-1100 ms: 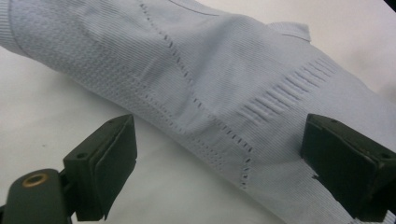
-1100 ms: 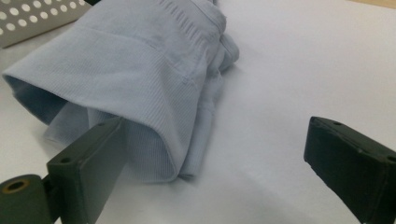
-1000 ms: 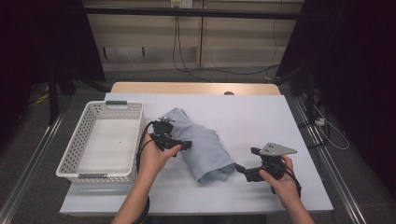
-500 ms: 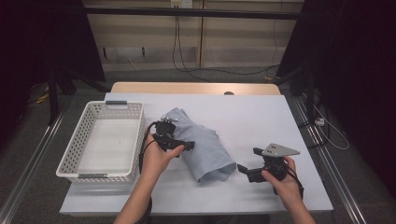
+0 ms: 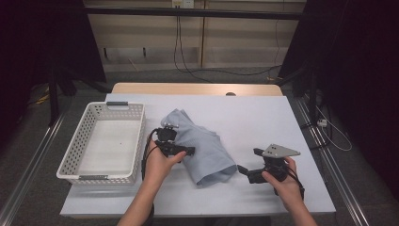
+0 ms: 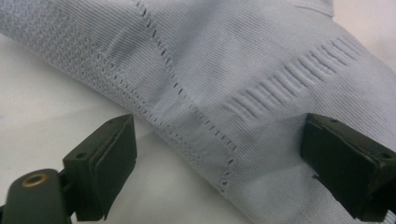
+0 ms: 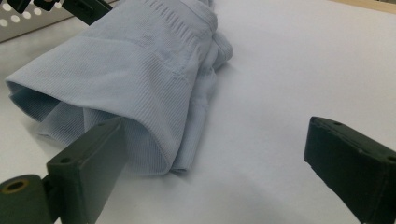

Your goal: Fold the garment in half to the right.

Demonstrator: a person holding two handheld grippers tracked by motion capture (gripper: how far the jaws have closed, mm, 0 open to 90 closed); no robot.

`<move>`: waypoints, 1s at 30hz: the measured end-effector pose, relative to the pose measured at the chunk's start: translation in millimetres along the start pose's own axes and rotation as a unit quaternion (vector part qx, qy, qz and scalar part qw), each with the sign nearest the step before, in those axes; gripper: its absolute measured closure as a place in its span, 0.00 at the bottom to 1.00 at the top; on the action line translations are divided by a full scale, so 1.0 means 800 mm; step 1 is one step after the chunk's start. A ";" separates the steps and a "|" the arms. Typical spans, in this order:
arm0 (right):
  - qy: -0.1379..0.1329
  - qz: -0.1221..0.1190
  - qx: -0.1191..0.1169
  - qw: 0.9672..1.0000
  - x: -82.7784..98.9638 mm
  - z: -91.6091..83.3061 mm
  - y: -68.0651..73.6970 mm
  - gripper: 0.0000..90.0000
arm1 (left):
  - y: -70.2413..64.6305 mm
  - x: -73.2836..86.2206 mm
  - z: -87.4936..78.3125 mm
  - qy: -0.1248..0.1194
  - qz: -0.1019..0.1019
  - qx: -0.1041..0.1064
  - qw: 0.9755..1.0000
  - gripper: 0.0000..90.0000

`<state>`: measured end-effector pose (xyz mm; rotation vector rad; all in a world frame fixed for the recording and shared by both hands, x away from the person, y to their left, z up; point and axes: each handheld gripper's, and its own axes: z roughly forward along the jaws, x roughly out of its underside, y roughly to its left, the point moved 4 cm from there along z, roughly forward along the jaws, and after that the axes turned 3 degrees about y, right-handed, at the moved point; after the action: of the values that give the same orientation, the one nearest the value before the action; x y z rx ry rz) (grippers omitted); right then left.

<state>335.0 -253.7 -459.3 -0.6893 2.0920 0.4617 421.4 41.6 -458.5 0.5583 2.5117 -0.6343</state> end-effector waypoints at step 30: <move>0.015 -0.019 -0.014 1.000 0.001 0.008 0.014 0.06 | 0.001 0.015 0.014 -0.006 -0.014 -0.007 1.000 0.21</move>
<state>331.5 -241.3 -463.2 -0.7554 2.0999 0.4631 416.5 39.7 -474.1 0.5123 2.5143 -0.6281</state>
